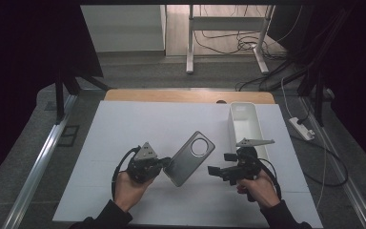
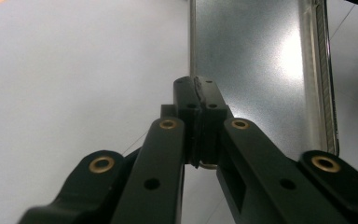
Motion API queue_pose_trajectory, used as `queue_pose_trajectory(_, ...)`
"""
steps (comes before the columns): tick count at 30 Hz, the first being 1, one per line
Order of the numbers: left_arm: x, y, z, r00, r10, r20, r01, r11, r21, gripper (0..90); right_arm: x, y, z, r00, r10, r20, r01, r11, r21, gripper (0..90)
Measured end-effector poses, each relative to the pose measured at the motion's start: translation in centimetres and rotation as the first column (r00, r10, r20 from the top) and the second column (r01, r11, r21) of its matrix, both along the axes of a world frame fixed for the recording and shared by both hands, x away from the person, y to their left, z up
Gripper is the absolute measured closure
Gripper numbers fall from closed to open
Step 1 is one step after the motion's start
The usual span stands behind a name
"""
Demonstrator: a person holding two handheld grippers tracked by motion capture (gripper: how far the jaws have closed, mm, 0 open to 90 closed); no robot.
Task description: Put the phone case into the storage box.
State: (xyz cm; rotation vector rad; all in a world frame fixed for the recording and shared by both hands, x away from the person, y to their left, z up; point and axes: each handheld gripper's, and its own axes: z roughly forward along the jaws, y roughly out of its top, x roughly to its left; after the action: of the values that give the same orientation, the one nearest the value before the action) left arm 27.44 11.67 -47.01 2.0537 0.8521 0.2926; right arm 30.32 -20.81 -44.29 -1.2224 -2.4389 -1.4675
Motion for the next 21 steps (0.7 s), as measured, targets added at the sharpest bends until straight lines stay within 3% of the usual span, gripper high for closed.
queue_pose_trajectory(14,0.1,-0.4,0.0,1.0,-0.009,0.002,0.009,1.0,-0.003,89.1,1.0,3.1,-0.2,0.9981,0.05,-0.036,-0.05,0.9987,-0.004,0.0)
queue_pose_trajectory(21,0.1,-0.6,0.0,0.9999,-0.012,0.002,0.012,0.9999,-0.005,89.1,1.4,4.1,-0.3,0.9974,0.046,-0.055,-0.046,0.9989,0.005,0.3)
